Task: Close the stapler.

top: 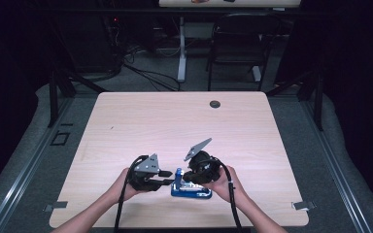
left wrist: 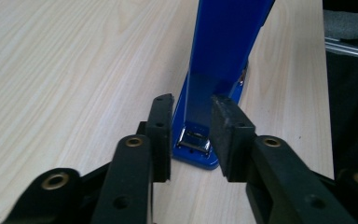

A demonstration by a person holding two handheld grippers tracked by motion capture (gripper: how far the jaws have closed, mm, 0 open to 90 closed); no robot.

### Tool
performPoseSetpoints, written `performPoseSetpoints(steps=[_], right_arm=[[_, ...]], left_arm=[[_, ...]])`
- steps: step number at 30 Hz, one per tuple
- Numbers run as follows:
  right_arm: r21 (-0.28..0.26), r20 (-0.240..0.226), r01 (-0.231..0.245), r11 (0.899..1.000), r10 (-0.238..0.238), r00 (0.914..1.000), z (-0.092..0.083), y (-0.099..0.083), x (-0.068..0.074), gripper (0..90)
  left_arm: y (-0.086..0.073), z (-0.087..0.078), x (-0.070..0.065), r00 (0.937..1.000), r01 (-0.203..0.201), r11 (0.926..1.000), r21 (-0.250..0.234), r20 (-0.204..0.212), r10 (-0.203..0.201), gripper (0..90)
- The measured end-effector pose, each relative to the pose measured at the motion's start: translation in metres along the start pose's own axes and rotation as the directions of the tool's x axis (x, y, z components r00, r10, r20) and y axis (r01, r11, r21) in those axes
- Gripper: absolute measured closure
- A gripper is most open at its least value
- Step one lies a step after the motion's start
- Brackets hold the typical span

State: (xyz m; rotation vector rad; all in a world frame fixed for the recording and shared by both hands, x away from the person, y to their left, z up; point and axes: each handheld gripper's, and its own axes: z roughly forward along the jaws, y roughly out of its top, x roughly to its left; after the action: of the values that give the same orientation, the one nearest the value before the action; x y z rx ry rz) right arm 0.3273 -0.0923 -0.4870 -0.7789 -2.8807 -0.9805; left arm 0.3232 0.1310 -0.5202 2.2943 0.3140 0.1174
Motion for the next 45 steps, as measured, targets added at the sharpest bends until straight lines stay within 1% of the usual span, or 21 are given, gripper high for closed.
performPoseSetpoints(steps=[1,4,9,15,19,22,24,26,27,29,30,32,33,34,38,39,41,42,43,44,45], right_arm=[[0.005,0.007,0.003,1.000,-0.003,1.0000,0.000,0.000,0.000,85.9],[0.009,0.002,0.003,1.000,-0.003,1.0000,-0.001,-0.001,-0.002,85.8],[0.016,-0.001,-0.004,1.000,0.004,1.0000,-0.001,-0.002,-0.003,85.3],[0.029,0.010,-0.022,0.999,0.022,0.9997,-0.005,-0.006,-0.007,84.8],[0.030,0.010,-0.026,0.999,0.026,0.9996,-0.006,-0.008,-0.008,84.3],[0.038,0.011,-0.031,0.999,0.031,0.9995,-0.007,-0.009,-0.009,83.7],[0.036,0.017,-0.023,0.999,0.023,0.9996,-0.009,-0.009,-0.010,83.5],[0.033,0.018,-0.029,0.999,0.028,0.9994,-0.010,-0.010,-0.010,83.4],[0.027,0.017,-0.035,0.999,0.034,0.9993,-0.013,-0.012,-0.012,83.1],[0.023,0.017,-0.043,0.999,0.043,0.9990,-0.014,-0.014,-0.013,83.1],[0.020,0.018,-0.050,0.999,0.050,0.9986,-0.015,-0.015,-0.013,83.1],[0.023,0.019,-0.043,0.999,0.042,0.9989,-0.015,-0.015,-0.014,83.1],[0.022,0.018,-0.053,0.998,0.053,0.9984,-0.017,-0.016,-0.014,82.7],[0.026,0.017,-0.054,0.998,0.054,0.9984,-0.017,-0.017,-0.015,82.4],[0.030,0.020,-0.061,0.998,0.061,0.9980,-0.021,-0.020,-0.016,81.3],[0.028,0.023,-0.065,0.997,0.065,0.9976,-0.024,-0.023,-0.016,81.3],[0.023,0.024,-0.075,0.997,0.074,0.9969,-0.027,-0.026,-0.018,81.0],[0.014,0.026,-0.080,0.997,0.079,0.9965,-0.028,-0.028,-0.019,80.8],[0.010,0.030,-0.082,0.997,0.082,0.9962,-0.030,-0.029,-0.020,80.7],[0.004,0.035,-0.082,0.997,0.082,0.9960,-0.033,-0.029,-0.021,80.4],[-0.003,0.036,-0.086,0.996,0.086,0.9956,-0.035,-0.029,-0.022,80.2]], left_arm=[[0.000,0.001,0.000,1.0000,0.004,1.0000,0.003,0.000,-0.004,71.8],[-0.001,0.003,0.001,0.9998,0.015,0.9999,0.006,0.010,-0.015,72.2],[-0.001,0.007,0.000,0.9996,0.009,0.9994,0.033,0.025,-0.010,72.5],[0.000,0.013,0.000,0.9995,0.026,0.9988,0.040,0.019,-0.027,73.7],[0.000,0.016,0.000,0.9990,0.033,0.9977,0.059,0.027,-0.035,73.9],[-0.001,0.018,0.000,0.9989,0.037,0.9976,0.059,0.029,-0.038,73.8],[-0.002,0.019,0.001,0.9983,0.044,0.9966,0.069,0.036,-0.047,73.6],[-0.002,0.020,0.001,0.9978,0.046,0.9964,0.072,0.044,-0.049,73.5],[-0.002,0.021,0.001,0.9976,0.046,0.9952,0.087,0.047,-0.050,73.4],[-0.003,0.023,0.002,0.9969,0.049,0.9944,0.094,0.057,-0.054,73.1],[-0.003,0.023,0.002,0.9969,0.049,0.9944,0.094,0.057,-0.054,72.9],[-0.003,0.024,0.002,0.9967,0.049,0.9938,0.099,0.060,-0.055,72.5],[-0.003,0.024,0.002,0.9963,0.049,0.9938,0.099,0.065,-0.056,72.0],[-0.002,0.022,0.001,0.9977,0.040,0.9915,0.124,0.050,-0.047,71.7],[-0.005,0.020,0.003,0.9970,0.049,0.9934,0.104,0.054,-0.055,69.9],[-0.004,0.019,0.003,0.9978,0.045,0.9918,0.120,0.042,-0.051,68.8],[-0.006,0.018,0.006,0.9970,0.053,0.9929,0.107,0.050,-0.059,67.6],[-0.005,0.016,0.006,0.9973,0.060,0.9908,0.121,0.034,-0.065,66.2],[-0.007,0.016,0.008,0.9965,0.066,0.9923,0.105,0.044,-0.071,64.6],[-0.006,0.014,0.008,0.9976,0.059,0.9902,0.126,0.029,-0.063,63.9],[-0.007,0.012,0.009,0.9973,0.064,0.9899,0.127,0.027,-0.068,63.1]])
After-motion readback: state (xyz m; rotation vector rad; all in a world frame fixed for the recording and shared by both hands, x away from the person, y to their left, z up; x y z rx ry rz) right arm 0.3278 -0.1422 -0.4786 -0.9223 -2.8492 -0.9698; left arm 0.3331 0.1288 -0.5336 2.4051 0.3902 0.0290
